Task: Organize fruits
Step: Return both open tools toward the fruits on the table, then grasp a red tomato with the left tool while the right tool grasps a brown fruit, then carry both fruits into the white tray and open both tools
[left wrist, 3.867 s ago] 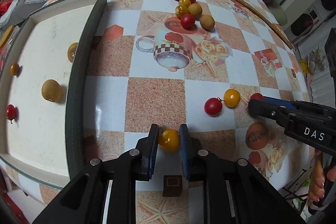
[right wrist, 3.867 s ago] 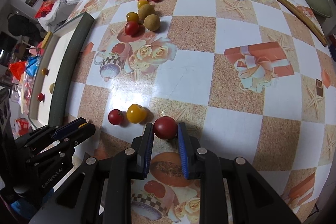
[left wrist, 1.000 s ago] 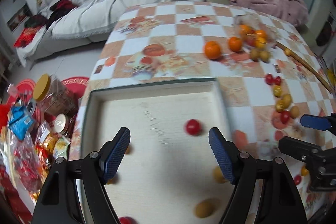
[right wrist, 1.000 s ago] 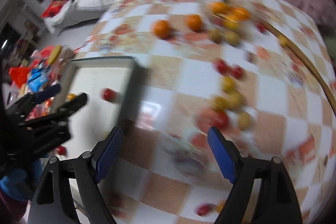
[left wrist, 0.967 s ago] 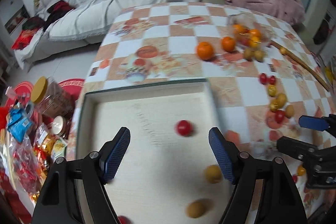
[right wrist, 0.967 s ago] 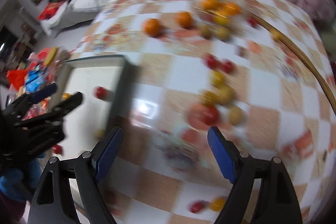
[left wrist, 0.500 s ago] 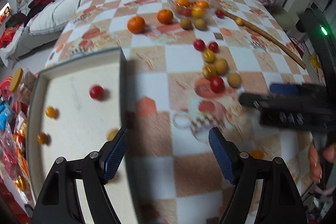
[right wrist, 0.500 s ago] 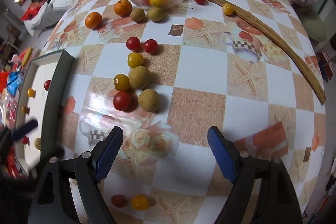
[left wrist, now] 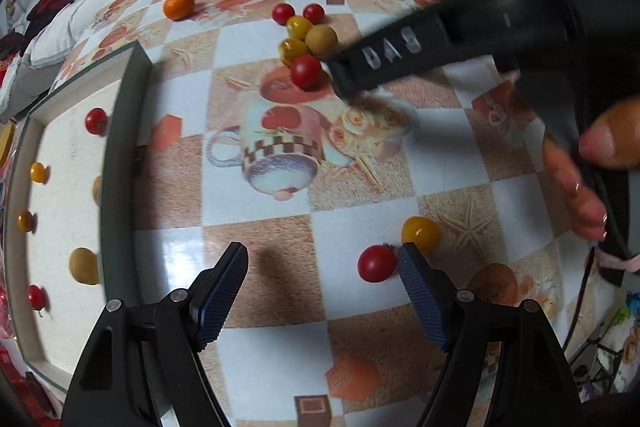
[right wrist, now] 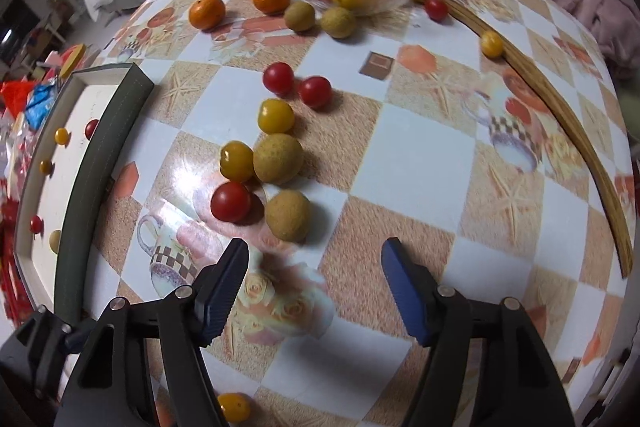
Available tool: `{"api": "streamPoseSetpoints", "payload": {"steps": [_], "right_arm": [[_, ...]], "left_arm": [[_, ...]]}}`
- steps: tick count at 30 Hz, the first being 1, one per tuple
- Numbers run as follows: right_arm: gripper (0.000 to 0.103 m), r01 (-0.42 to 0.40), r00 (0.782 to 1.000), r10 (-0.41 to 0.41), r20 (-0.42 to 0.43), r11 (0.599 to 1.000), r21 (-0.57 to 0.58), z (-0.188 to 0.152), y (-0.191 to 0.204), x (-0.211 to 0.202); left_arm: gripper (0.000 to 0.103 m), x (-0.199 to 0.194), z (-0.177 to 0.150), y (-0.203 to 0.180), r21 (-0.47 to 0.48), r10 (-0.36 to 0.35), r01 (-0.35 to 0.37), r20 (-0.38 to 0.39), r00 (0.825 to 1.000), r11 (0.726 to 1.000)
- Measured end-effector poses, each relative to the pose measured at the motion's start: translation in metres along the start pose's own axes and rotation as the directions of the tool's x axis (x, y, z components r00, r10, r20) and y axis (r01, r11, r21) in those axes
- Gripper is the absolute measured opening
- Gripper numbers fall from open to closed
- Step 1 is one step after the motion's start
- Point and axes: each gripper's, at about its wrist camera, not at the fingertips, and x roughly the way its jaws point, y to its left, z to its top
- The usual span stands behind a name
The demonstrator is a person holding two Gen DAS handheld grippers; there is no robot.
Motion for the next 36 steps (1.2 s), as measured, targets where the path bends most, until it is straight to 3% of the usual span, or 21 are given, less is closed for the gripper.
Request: {"api": "streamPoseSetpoints", "payload": {"steps": [5, 8, 9, 10, 18, 20, 21, 22, 28, 36], "right_arm": [[0.064, -0.005, 1.0, 0.005, 0.014, 0.999, -0.036, 0.01, 0.007, 0.003], [0.042, -0.002, 1.0, 0.003, 0.019, 0.998, -0.064, 0.016, 0.013, 0.004], [0.031, -0.012, 1.0, 0.013, 0.016, 0.998, -0.065, 0.018, 0.014, 0.005], [0.026, -0.027, 1.0, 0.028, 0.011, 0.998, -0.06, 0.018, 0.013, 0.005], [0.026, -0.078, 0.997, 0.078, -0.022, 0.997, -0.005, 0.004, -0.006, -0.003], [0.026, -0.086, 0.996, 0.086, -0.03, 0.996, 0.013, -0.002, -0.012, -0.006], [0.026, -0.09, 0.995, 0.09, -0.032, 0.996, 0.021, -0.004, -0.014, -0.008], [0.026, -0.095, 0.995, 0.096, -0.034, 0.995, 0.031, -0.007, -0.017, -0.011], [0.026, -0.117, 0.992, 0.12, -0.032, 0.991, 0.068, -0.016, -0.028, -0.022], [0.026, -0.145, 0.989, 0.148, -0.029, 0.986, 0.089, -0.024, -0.033, -0.032]], "left_arm": [[0.078, -0.001, 0.003, -0.002, -0.029, 0.029, -0.028, 0.034, 0.999, 0.999], [0.076, 0.0, 0.004, 0.001, -0.05, 0.036, -0.035, 0.02, 0.999, 0.998], [0.064, 0.0, 0.004, -0.001, -0.049, 0.032, -0.031, 0.014, 0.999, 0.998], [0.056, 0.002, 0.004, -0.003, -0.041, 0.026, -0.026, -0.006, 1.0, 0.999], [0.053, 0.001, -0.007, -0.021, -0.001, 0.046, -0.046, -0.015, 0.999, 0.999], [0.042, 0.0, -0.007, -0.023, -0.003, 0.031, -0.031, -0.018, 0.999, 1.0], [0.026, -0.001, -0.007, -0.026, 0.01, 0.023, -0.023, -0.019, 1.0, 1.0], [0.019, -0.002, -0.007, -0.031, 0.03, 0.015, -0.014, -0.026, 1.0, 0.999], [0.019, -0.004, -0.004, -0.026, -0.041, -0.041, 0.039, -0.05, 0.998, 0.998], [0.019, -0.019, 0.002, 0.0, -0.14, -0.047, 0.039, -0.052, 0.998, 0.989]]}}
